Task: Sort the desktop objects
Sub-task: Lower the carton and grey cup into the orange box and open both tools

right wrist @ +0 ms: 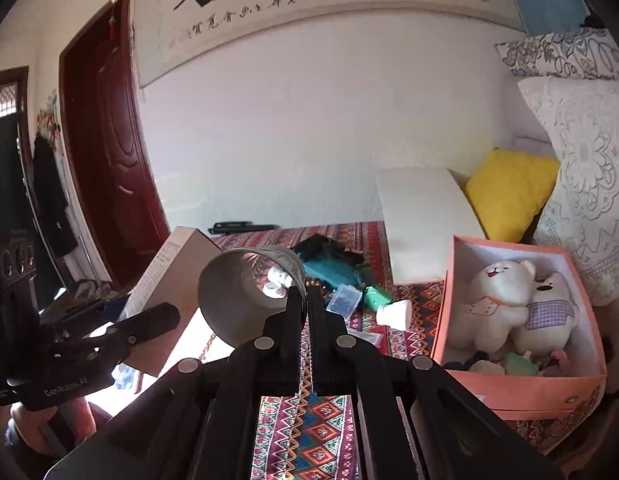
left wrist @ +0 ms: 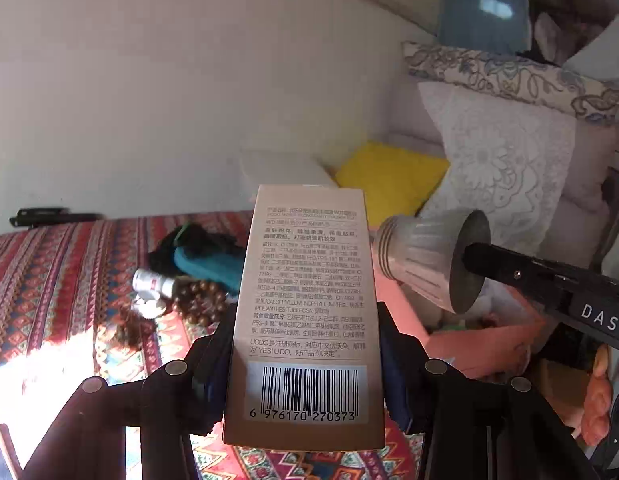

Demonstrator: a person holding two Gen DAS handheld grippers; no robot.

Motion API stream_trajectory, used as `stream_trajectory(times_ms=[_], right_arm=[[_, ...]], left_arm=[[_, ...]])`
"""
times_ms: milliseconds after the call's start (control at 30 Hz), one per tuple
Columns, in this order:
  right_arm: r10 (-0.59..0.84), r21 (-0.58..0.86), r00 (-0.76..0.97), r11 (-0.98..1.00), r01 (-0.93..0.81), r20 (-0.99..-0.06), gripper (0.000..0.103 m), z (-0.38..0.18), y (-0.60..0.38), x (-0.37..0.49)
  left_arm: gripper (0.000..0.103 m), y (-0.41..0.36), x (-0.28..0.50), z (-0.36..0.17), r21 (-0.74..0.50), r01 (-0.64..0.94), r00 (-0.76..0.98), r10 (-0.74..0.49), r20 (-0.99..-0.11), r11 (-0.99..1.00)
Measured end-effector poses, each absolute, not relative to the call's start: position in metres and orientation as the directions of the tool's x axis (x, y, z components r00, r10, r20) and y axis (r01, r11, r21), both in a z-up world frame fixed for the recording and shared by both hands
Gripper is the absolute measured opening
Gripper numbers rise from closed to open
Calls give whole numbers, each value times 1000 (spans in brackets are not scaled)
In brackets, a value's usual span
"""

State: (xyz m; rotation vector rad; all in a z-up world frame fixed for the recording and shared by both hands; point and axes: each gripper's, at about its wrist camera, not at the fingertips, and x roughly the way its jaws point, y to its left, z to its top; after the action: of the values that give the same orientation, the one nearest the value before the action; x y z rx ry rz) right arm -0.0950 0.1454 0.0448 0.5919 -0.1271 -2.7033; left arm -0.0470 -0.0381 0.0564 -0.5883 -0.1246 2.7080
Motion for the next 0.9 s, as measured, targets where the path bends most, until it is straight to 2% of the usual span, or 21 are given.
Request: stream_trajectory(times_ms=[233,533,700,800,867,900], right_arm=[[-238,155,-919,-968,197,-316,2,76,215,-42],[-20,171,-960,-985,-29,-278,2,86,332,-29],[32,189,-947,-977,-97,-319,2,64,386,-72],[10,196,-917,-976,-96,-398,6,38,402,-120],[0,199,-886,-974,-104,-463,33,20,407,-151],[2,223,-881,-967,-122,-473,68,13,410,-157]], left_arm=[[53,35,-53,97,-102,-479,-817,485,-313,-872],[53,135,-103,111,-61,-603,-736,584,-343,-796],[53,176,-137,105,-62,-634,-702,607,-374,-771],[56,197,-162,96,-56,-634,-686,594,-420,-771],[82,208,-176,90,-39,-616,-690,562,-457,-787],[87,210,-181,88,-32,-598,-701,541,-465,-801]])
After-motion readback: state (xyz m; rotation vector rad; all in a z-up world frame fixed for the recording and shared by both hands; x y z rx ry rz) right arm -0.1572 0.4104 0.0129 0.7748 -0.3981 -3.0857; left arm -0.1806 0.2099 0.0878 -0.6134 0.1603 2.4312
